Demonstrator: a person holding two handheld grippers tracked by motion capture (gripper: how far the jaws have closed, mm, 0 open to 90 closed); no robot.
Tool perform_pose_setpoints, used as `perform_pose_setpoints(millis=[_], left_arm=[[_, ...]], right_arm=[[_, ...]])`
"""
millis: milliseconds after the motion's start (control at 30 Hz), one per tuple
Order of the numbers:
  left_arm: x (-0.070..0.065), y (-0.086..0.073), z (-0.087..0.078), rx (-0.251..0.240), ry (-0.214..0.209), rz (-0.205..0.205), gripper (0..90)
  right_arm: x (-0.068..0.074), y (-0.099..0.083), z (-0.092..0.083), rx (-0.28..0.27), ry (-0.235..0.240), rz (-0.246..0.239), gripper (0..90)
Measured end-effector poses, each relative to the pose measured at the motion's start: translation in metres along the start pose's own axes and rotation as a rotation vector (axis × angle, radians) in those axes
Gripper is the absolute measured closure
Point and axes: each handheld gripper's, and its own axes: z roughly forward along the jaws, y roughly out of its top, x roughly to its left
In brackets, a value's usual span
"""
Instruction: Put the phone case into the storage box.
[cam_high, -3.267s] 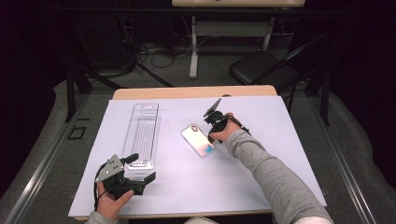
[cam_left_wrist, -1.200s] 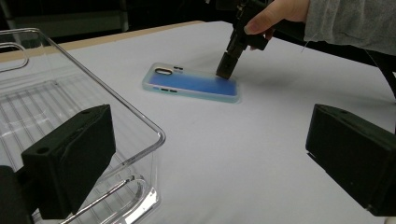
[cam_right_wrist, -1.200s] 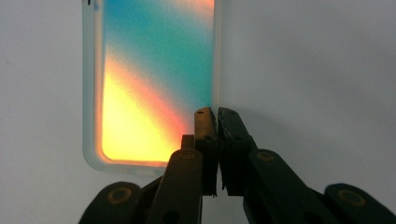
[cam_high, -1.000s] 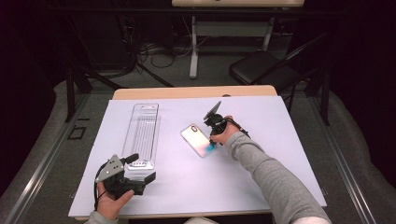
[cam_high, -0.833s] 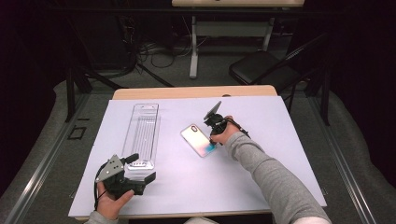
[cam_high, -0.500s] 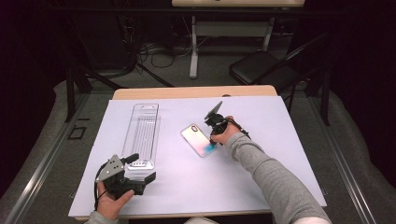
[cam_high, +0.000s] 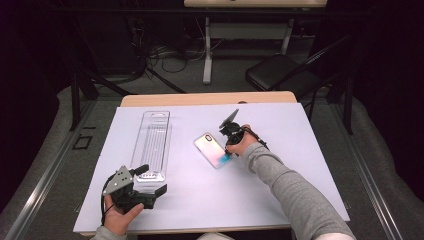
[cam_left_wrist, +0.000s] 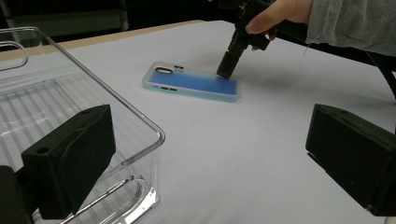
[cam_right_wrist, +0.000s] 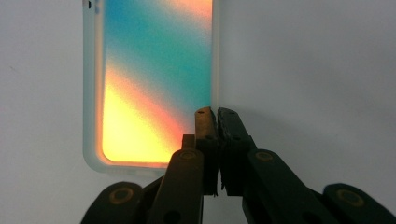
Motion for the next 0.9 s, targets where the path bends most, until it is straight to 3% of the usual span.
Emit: perform_pose_setpoints(millis=[33,67,133,167,233,333,367,467,900], left_arm=[[0.000,0.000,0.000,0.000,-0.003,0.000,1.4],[0.000,0.000,0.000,0.001,-0.001,0.000,1.4],[0.000,0.000,0.000,0.001,-0.001,-0.001,1.4],[0.000,0.000,0.000,0.001,-0.001,0.001,1.4],[0.000,0.000,0.000,0.001,-0.001,0.001,1.4],[0.000,0.000,0.000,0.000,-0.002,0.000,1.4],[0.000,0.000,0.000,0.000,-0.002,-0.001,1.4],[0.000,0.000,0.000,0.001,0.000,0.000,1.4],[0.000,0.000,0.000,-0.004,-0.003,-0.008,1.4]], right_arm=[[0.000,0.000,0.000,0.000,0.000,0.000,87.8],[0.000,-0.002,0.003,-0.044,0.007,0.009,87.8],[0.000,-0.002,0.002,-0.041,0.008,0.008,87.8],[0.000,-0.001,-0.001,0.002,-0.005,-0.002,87.8],[0.000,-0.001,-0.002,0.011,-0.008,0.002,87.8],[0.001,-0.002,-0.002,-0.010,-0.002,0.001,87.8],[0.001,-0.004,0.001,-0.058,0.008,0.013,87.8],[0.003,-0.005,0.000,-0.066,0.010,0.024,87.8],[0.009,-0.009,-0.011,-0.104,-0.001,-0.011,87.9]])
